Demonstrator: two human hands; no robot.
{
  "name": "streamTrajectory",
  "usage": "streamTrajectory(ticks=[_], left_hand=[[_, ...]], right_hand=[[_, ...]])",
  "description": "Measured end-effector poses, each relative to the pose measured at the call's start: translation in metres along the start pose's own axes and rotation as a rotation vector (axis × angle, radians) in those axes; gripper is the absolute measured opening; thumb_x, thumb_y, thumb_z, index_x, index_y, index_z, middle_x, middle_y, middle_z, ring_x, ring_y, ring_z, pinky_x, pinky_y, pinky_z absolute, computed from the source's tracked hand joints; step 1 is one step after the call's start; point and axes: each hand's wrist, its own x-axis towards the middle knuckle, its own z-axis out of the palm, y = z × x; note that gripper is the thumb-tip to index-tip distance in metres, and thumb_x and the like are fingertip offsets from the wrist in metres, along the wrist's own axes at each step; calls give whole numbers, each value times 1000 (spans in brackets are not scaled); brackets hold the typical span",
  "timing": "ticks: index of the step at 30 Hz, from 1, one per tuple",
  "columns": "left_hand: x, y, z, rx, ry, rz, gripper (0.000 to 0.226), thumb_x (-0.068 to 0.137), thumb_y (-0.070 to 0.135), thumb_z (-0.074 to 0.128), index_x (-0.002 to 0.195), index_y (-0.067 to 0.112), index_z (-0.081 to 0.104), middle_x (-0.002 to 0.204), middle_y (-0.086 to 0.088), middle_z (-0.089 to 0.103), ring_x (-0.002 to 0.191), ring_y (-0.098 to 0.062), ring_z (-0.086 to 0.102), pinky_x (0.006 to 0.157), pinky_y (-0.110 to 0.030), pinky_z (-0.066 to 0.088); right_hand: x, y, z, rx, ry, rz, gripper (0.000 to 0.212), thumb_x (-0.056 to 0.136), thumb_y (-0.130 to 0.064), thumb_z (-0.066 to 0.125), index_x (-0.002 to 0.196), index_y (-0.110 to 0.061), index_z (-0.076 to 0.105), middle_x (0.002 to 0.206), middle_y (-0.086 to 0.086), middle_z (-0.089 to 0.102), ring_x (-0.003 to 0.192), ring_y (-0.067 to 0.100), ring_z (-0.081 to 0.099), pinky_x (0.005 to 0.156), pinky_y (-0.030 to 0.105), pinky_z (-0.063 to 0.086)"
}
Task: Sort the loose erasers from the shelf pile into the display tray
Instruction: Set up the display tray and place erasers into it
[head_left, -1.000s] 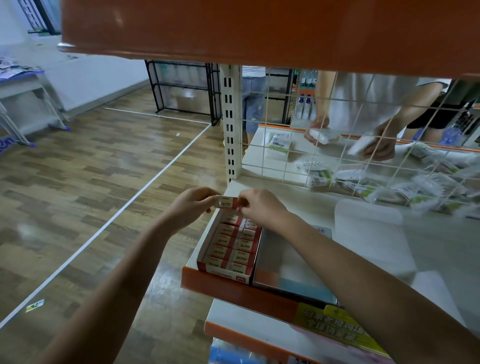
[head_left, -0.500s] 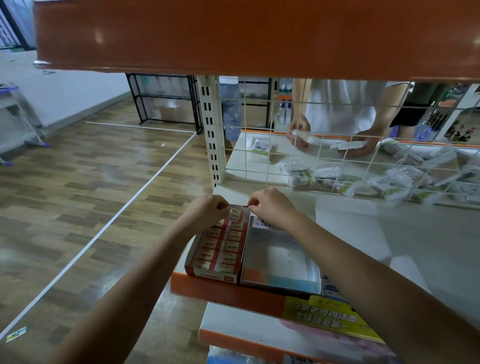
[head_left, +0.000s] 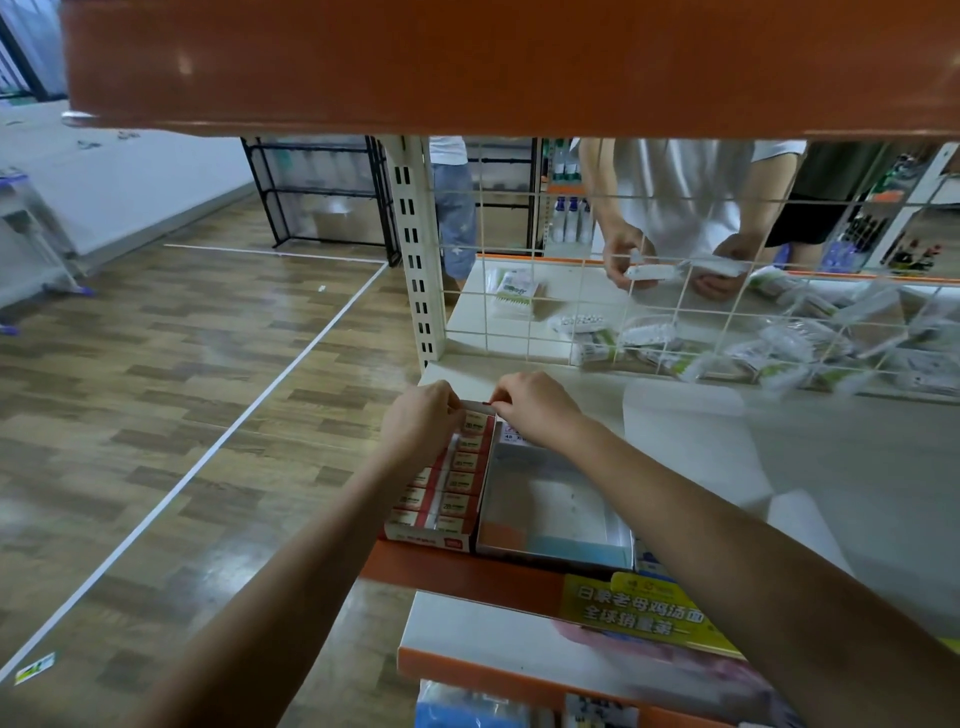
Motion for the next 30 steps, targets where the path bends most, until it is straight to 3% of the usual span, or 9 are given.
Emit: streamTrajectory(ticks=[2,11,19,30], left_hand=[[-2,1,2,47,6,-6,17,92,27,54,96,12,62,88,-2,65,73,-15,57,53,-22,39],[0,4,5,104,27,-79,16,93,23,50,93,11,60,86,-5,64,72,-21,57,56,-29,43],[-3,5,7,132,45,-15,14,93,28,53,103,23,62,93,0,67,79,-19,62,56,-27,43],[-4,0,1,326,3,54,23,97,29,43,98,17,63,79,1,61,69,-17,58,56,-27,44]], right_hand=[[1,0,0,5,-1,8,19,93,-21,52,103,-12,66,103,7,67,92,23,61,76,29,46],[-1,-1,-1,-10,-6,-3,20,94,-20,51,105,-10,65,104,9,66,94,24,60,80,33,48],[-1,-2,-1,-8,-4,5,20,94,-20,51,104,-11,65,103,8,66,92,23,61,79,33,49],[-2,-1,-3,-14,-17,-4,21,95,-19,49,107,-11,64,106,8,65,95,24,60,79,32,47]])
